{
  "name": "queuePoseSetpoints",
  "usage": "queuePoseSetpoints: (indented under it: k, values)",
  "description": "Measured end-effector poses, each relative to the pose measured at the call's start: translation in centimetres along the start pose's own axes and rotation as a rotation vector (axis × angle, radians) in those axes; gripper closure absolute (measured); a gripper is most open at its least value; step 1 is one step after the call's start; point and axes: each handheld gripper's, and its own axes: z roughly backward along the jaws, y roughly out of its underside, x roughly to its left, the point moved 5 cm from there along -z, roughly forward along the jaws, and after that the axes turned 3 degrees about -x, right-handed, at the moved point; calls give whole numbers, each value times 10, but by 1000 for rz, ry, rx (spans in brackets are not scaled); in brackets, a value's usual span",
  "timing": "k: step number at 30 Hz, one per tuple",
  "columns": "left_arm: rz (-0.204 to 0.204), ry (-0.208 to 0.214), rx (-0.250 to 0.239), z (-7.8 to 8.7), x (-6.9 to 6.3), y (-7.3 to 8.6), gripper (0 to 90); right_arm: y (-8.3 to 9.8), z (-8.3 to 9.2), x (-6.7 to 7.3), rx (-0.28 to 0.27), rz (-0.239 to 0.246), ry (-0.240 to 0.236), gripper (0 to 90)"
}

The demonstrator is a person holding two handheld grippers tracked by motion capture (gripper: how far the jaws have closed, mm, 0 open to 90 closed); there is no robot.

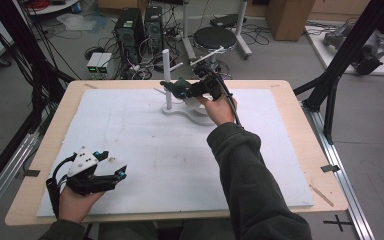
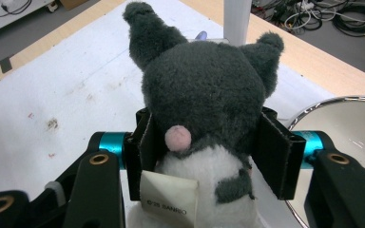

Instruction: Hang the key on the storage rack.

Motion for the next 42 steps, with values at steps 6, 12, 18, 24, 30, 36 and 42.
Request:
queuePoseSetpoints:
  k: [6,12,18,24,30,36,42]
  values:
    - [6,-5,0,0,1,0,220,2,-2,-1,14,-7,-1,456]
    - [3,-5,5,0,1,1,220,11,-8,-4,4,-13,1,456]
    - [0,-6,5,0,1,1,219,18,-12,-5,20,-10,10,454]
    - [-5,-3,5,1,0,1,220,26,-19,-4,25,-22,18,454]
    - [-3,-1,5,1,0,1,219,29,-24,-4,36,-27,18,450]
    - [-3,-3,6,1,0,2,220,31,-27,-5,37,-29,18,446]
    - [-7,-2,8,1,1,2,219,31,-29,-4,47,-45,22,437]
